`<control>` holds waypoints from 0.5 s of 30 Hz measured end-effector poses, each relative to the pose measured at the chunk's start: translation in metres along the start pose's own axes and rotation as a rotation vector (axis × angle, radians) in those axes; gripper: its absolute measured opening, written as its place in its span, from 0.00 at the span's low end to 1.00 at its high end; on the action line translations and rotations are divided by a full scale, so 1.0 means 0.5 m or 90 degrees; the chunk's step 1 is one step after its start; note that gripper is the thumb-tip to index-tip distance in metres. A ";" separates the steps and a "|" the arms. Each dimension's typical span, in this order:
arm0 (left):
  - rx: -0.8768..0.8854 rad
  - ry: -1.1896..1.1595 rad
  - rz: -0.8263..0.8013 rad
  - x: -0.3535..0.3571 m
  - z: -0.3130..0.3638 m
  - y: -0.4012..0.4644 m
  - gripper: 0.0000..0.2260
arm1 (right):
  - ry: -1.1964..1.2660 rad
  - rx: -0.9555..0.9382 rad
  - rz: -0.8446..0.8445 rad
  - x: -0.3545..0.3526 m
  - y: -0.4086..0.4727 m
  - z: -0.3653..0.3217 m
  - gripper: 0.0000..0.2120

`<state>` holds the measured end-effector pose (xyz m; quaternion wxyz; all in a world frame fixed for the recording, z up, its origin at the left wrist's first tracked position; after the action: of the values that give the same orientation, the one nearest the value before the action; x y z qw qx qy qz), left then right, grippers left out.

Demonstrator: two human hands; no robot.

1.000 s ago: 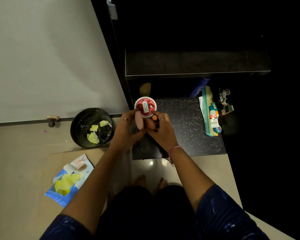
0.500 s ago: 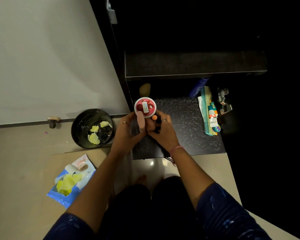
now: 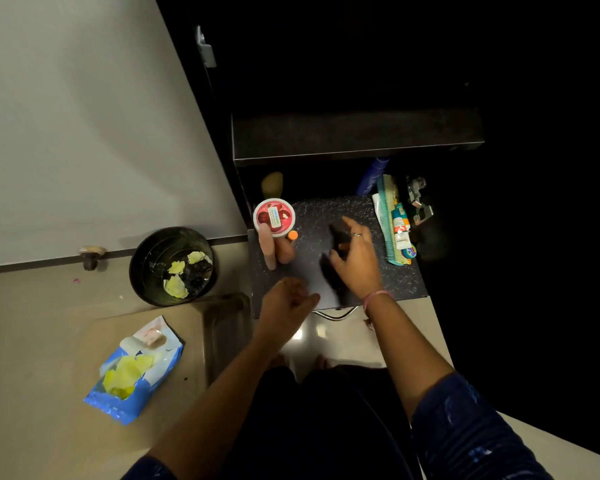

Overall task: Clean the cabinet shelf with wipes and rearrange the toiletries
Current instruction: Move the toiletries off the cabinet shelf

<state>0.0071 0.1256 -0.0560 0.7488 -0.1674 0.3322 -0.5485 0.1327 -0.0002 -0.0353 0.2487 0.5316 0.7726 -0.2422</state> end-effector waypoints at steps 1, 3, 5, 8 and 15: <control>0.013 -0.004 -0.021 0.020 0.022 -0.003 0.10 | -0.014 0.014 0.037 -0.021 -0.001 0.008 0.29; 0.052 -0.025 -0.046 0.050 0.077 -0.001 0.09 | -0.045 0.058 0.100 -0.057 -0.006 0.031 0.25; 0.105 -0.024 -0.037 0.079 0.139 0.025 0.09 | -0.078 0.117 0.132 -0.085 -0.007 0.067 0.23; 0.145 -0.013 0.037 0.102 0.237 0.086 0.14 | -0.154 0.142 0.119 -0.114 0.005 0.103 0.26; 0.162 0.155 0.119 0.189 0.405 0.233 0.20 | -0.278 0.115 0.003 -0.135 0.015 0.160 0.29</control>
<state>0.2445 0.0542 -0.0107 0.7659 0.0278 0.3623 -0.5304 0.1709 -0.0964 -0.0537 0.3623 0.4884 0.6743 -0.4190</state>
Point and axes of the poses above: each hand's wrist, its own y-axis towards the middle knuckle, its own x-axis out of the palm, z = x × y, the point moved 7 cm from there along y, towards the middle knuckle, and after that the axes turned 9 degrees about -x, right-handed, at the moved point
